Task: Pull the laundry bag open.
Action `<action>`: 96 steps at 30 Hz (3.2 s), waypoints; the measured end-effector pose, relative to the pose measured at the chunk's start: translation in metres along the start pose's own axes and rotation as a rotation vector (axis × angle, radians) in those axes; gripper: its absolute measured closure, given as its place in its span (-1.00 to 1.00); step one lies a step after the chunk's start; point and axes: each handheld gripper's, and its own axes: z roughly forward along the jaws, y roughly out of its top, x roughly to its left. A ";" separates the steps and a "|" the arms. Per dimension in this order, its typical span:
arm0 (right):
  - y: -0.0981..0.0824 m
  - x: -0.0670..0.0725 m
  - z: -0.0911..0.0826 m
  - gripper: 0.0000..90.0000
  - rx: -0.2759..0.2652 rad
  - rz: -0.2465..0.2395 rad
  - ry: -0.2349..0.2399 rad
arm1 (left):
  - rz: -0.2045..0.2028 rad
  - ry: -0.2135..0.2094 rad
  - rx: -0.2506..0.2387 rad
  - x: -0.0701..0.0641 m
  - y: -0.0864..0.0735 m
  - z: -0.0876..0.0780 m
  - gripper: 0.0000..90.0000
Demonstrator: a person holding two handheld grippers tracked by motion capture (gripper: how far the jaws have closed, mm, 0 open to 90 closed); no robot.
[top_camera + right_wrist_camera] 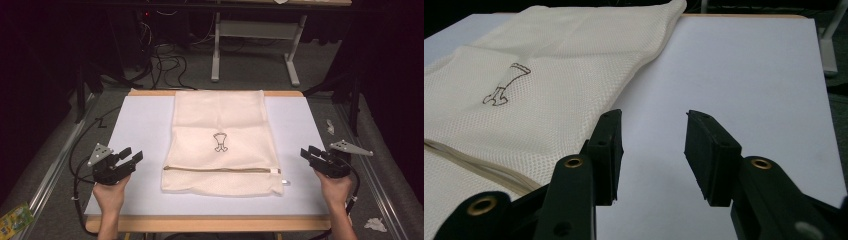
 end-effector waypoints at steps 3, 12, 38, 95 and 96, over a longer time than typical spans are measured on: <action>-0.003 -0.003 -0.001 0.32 0.000 0.011 -0.001 | -0.011 0.003 0.004 0.003 -0.001 0.000 0.08; -0.009 -0.011 0.000 0.32 -0.001 0.041 -0.010 | -0.024 0.018 0.003 0.007 -0.003 0.002 0.08; -0.026 -0.027 0.003 0.24 0.013 0.088 -0.041 | -0.053 0.055 0.040 0.013 -0.014 0.019 0.04; -0.033 -0.020 0.040 0.12 0.068 0.040 -0.116 | -0.014 0.118 0.097 0.012 -0.033 0.068 -0.01; -0.033 -0.020 0.040 0.12 0.066 0.041 -0.116 | -0.012 0.119 0.101 0.012 -0.033 0.068 -0.01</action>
